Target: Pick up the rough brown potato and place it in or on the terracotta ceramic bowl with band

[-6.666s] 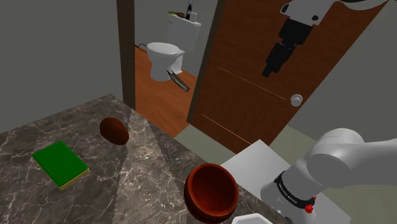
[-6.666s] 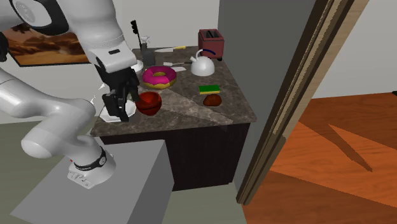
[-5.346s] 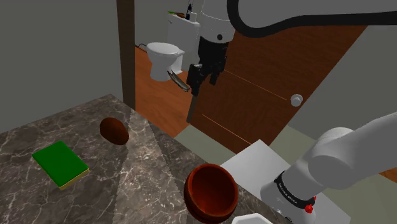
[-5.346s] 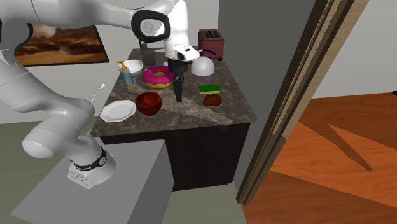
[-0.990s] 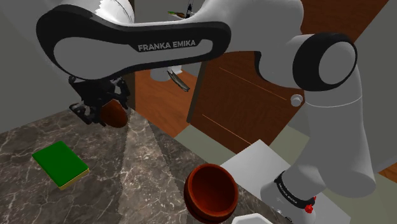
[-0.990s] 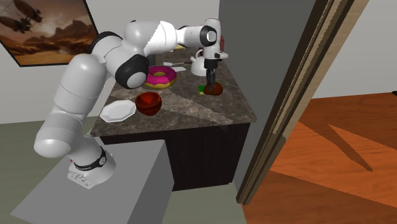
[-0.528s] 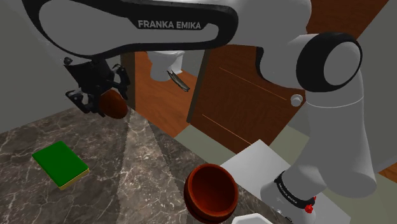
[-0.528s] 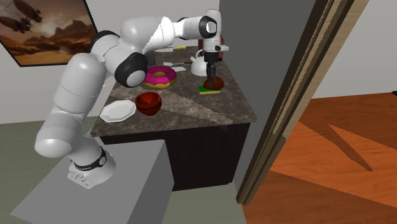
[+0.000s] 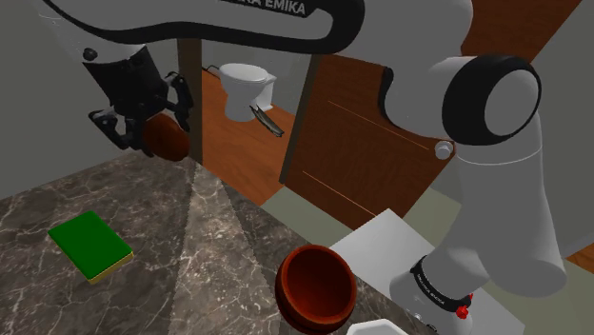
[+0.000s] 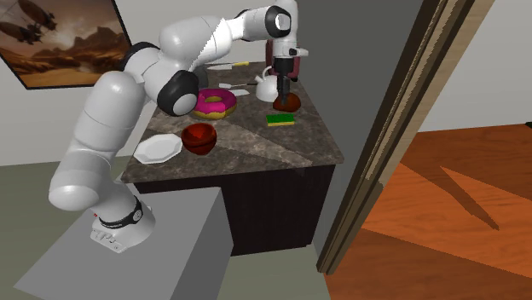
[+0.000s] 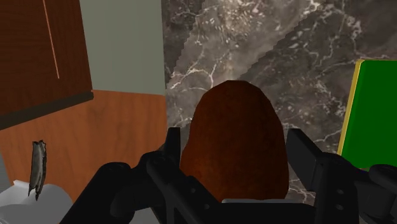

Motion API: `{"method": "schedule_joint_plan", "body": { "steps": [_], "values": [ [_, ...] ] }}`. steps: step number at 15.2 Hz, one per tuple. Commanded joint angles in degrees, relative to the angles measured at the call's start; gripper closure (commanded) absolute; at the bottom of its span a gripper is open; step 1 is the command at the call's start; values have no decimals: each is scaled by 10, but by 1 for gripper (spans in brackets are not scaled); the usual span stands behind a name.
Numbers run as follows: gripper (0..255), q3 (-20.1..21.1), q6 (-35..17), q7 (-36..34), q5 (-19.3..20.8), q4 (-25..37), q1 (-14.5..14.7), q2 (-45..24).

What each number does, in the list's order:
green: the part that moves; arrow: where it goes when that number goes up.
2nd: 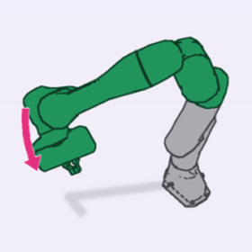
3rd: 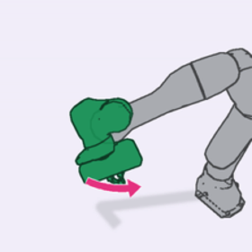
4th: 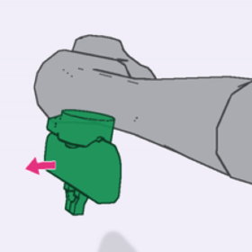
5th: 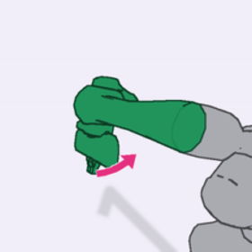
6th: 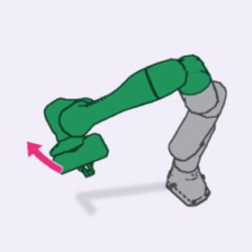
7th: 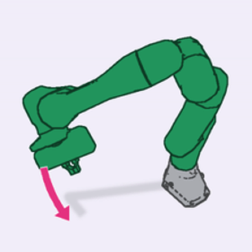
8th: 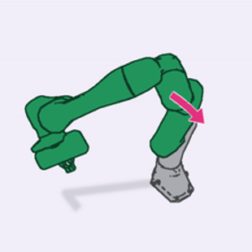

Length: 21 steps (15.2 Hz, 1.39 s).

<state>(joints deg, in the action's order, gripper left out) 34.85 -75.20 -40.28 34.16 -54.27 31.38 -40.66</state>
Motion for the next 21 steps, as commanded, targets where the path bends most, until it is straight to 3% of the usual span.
{"method": "schedule_joint_plan", "body": {
  "steps": [1,5,11,16,21],
  "values": [
    [255,-2,14,6,2,20,6,-4],
    [255,39,-57,-38,-53,-190,-69,122],
    [255,76,-126,-55,-140,-391,-133,276],
    [255,89,-162,-41,-223,-518,-155,405],
    [255,82,-173,-18,-306,-619,-142,531]
  ]
}}
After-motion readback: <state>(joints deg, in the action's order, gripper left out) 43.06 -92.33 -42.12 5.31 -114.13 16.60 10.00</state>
